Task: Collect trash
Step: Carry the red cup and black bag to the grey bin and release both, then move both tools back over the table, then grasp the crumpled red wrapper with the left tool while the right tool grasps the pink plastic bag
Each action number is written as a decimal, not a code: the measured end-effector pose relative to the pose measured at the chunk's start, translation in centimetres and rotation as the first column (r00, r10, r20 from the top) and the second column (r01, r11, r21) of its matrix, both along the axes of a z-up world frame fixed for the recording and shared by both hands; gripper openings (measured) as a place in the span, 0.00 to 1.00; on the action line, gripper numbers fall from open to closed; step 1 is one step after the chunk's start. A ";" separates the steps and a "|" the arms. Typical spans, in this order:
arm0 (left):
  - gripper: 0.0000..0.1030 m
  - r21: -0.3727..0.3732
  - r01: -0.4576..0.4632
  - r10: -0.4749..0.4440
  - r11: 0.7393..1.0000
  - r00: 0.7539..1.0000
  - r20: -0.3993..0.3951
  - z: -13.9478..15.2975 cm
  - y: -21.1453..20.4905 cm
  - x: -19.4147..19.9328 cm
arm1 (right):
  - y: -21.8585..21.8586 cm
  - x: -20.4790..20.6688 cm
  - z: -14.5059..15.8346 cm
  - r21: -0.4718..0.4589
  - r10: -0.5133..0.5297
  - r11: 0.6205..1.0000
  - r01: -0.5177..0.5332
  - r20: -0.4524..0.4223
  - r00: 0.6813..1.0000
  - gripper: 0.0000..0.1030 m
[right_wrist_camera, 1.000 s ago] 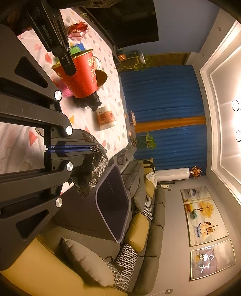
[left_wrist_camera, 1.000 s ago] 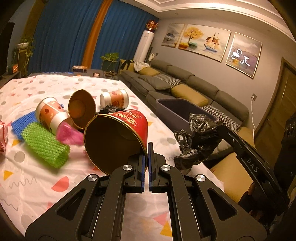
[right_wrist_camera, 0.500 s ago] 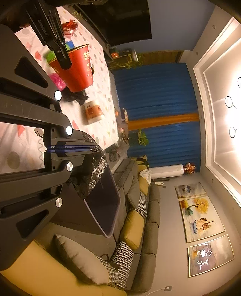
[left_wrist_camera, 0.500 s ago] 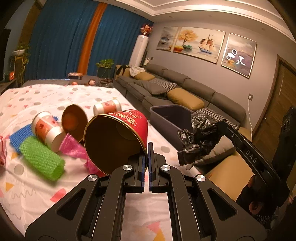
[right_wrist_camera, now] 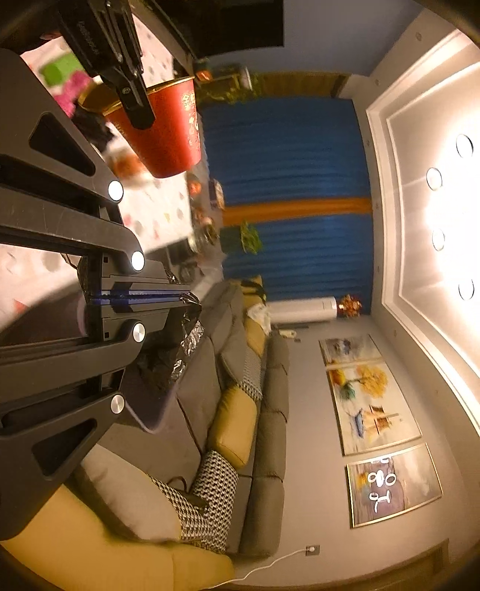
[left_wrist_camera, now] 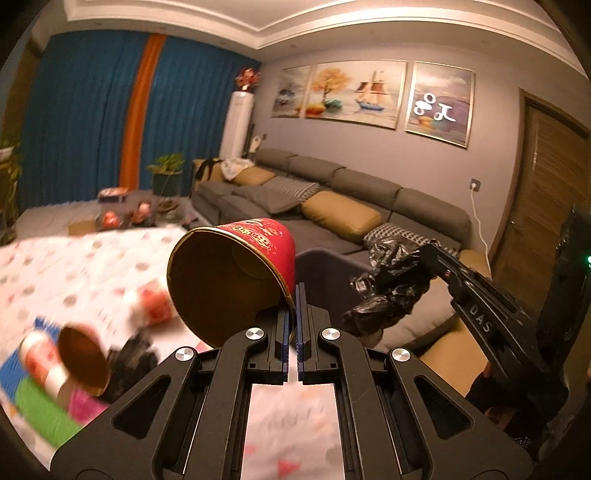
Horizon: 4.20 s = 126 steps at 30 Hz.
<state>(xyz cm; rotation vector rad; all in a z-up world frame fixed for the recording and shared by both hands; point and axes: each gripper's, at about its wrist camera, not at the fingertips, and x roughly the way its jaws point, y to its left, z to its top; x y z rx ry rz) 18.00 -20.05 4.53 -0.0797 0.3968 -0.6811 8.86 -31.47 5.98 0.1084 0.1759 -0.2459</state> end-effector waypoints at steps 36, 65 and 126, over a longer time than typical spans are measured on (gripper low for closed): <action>0.02 0.048 0.127 -0.118 0.991 0.981 -0.151 -4.6 -12.2 10.6 | -7.7 8.9 -4.6 0.104 -0.021 0.994 0.037 -0.146 0.989 0.02; 0.81 0.039 -0.026 0.032 0.999 0.986 -0.162 -5.5 -8.7 8.8 | -7.1 1.7 -3.6 0.107 -0.093 0.989 0.099 -0.062 0.994 0.59; 0.43 0.145 -0.687 0.691 0.712 0.649 -0.317 -11.8 36.1 -0.6 | 24.4 2.9 -7.9 -0.005 0.346 0.935 -0.354 -0.192 0.918 0.73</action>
